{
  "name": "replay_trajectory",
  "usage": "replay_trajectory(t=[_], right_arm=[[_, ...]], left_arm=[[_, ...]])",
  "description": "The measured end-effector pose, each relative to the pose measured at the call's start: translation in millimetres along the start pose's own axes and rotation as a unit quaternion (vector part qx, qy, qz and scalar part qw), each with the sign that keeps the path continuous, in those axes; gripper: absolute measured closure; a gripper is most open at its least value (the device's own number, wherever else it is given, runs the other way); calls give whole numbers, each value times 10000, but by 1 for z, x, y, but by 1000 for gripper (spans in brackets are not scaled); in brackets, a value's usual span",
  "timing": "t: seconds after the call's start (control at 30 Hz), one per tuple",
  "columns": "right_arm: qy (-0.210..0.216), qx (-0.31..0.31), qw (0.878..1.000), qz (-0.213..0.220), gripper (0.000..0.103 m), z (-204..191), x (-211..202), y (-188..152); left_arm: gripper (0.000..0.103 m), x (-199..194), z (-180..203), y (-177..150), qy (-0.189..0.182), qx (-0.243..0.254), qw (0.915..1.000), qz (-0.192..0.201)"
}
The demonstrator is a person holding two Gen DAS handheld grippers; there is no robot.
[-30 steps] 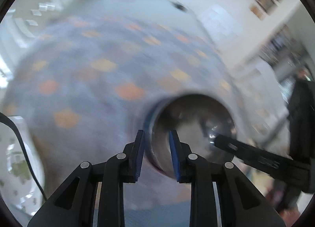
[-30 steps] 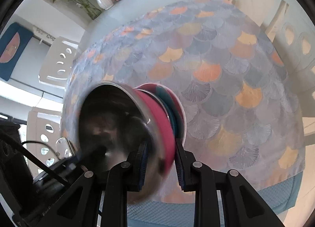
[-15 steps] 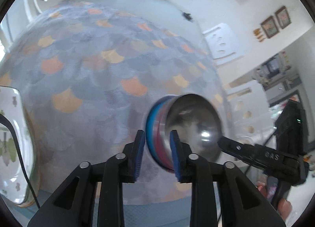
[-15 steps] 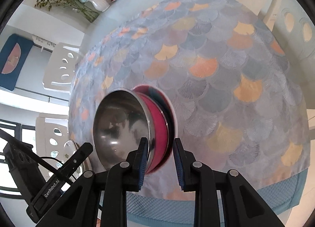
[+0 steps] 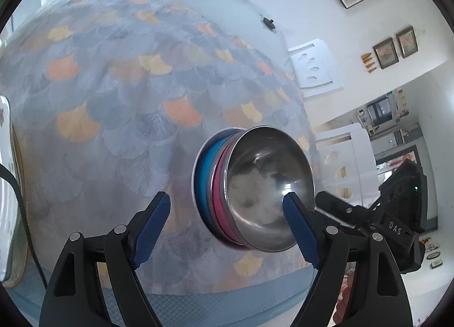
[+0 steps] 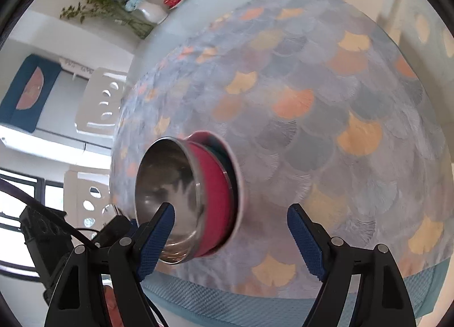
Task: Organize plates and bowls
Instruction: 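Close the left gripper on the rim of the nested bowl stack, then lift the bowl stack with the left gripper and carry it to the plate stack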
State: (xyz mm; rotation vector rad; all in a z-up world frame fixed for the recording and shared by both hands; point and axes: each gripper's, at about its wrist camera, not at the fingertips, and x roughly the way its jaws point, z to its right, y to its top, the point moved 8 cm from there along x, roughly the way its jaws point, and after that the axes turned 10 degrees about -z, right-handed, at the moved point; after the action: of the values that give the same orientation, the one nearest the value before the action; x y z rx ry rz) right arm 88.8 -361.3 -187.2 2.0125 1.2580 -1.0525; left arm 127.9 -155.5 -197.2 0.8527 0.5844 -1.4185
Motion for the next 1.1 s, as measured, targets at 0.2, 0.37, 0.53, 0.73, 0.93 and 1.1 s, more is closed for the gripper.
replay_trajectory(t=[0.2, 0.37, 0.53, 0.73, 0.93, 1.1], right_arm=[[42, -103, 9998, -157, 23, -4, 13, 11], [-110, -218, 9996, -170, 23, -3, 38, 16], [-30, -226, 9996, -151, 32, 1, 57, 22], [156, -226, 9995, -155, 45, 0, 70, 26], [247, -393, 9989, -65, 53, -11, 76, 22], [-28, -755, 9971, 0, 53, -18, 75, 19]], left_arm=[[23, 15, 0, 7, -275, -101, 9995, -110], [24, 35, -12, 10, -577, -510, 9968, -231], [35, 49, -14, 12, -557, -514, 9964, -368], [56, 63, -18, 12, -239, -264, 9982, -488], [59, 61, -24, 11, -397, -288, 9977, -475], [58, 61, -22, 13, -368, -147, 9982, -441]])
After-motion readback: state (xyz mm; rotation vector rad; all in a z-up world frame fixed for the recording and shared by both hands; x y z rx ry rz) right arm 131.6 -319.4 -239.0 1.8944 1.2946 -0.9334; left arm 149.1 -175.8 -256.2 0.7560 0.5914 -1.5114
